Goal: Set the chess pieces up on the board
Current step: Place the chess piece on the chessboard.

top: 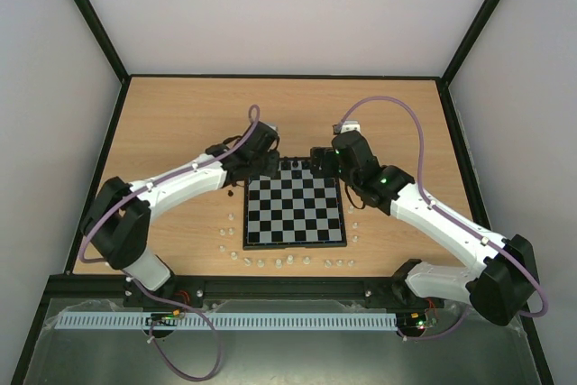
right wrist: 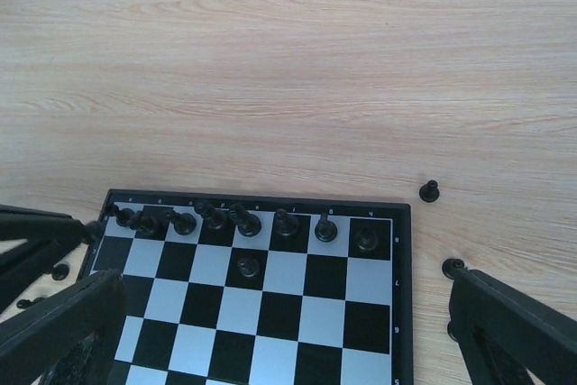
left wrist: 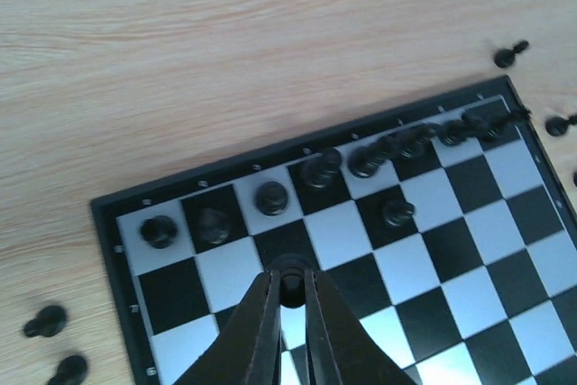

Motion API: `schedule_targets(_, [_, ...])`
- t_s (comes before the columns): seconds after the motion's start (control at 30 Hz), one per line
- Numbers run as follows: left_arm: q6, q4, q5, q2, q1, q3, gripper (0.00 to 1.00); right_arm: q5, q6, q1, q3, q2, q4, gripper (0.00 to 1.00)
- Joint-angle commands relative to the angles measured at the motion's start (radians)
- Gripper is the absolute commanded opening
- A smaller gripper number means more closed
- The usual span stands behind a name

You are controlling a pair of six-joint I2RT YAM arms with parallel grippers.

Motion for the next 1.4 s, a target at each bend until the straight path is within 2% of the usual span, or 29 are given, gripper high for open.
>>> schedule_targets(0.0, [0.027,-0.024,0.048,0.06,-0.045,0.043,0.04,0.042,0.016,0.005,-0.007,-0.01,-0.037,0.99])
schedule_targets(0.23, [0.04,-0.019,0.081,0.161,-0.089,0.084,0.04,0.04,0.018,0.005,-0.003,-0.007,-0.043,0.99])
schedule_targets(0.7, [0.039,0.012,0.011,0.295,-0.101,0.128,0.04,0.029,0.017,0.005,0.001,0.001,-0.044,0.99])
schedule_targets(1.17, [0.039,0.031,-0.026,0.337,-0.085,0.148,0.06,0.016,0.016,0.004,0.001,0.004,-0.044,0.99])
schedule_targets(1.37, [0.04,0.031,-0.026,0.35,-0.08,0.156,0.1,0.011,0.016,0.005,0.002,0.004,-0.043,0.99])
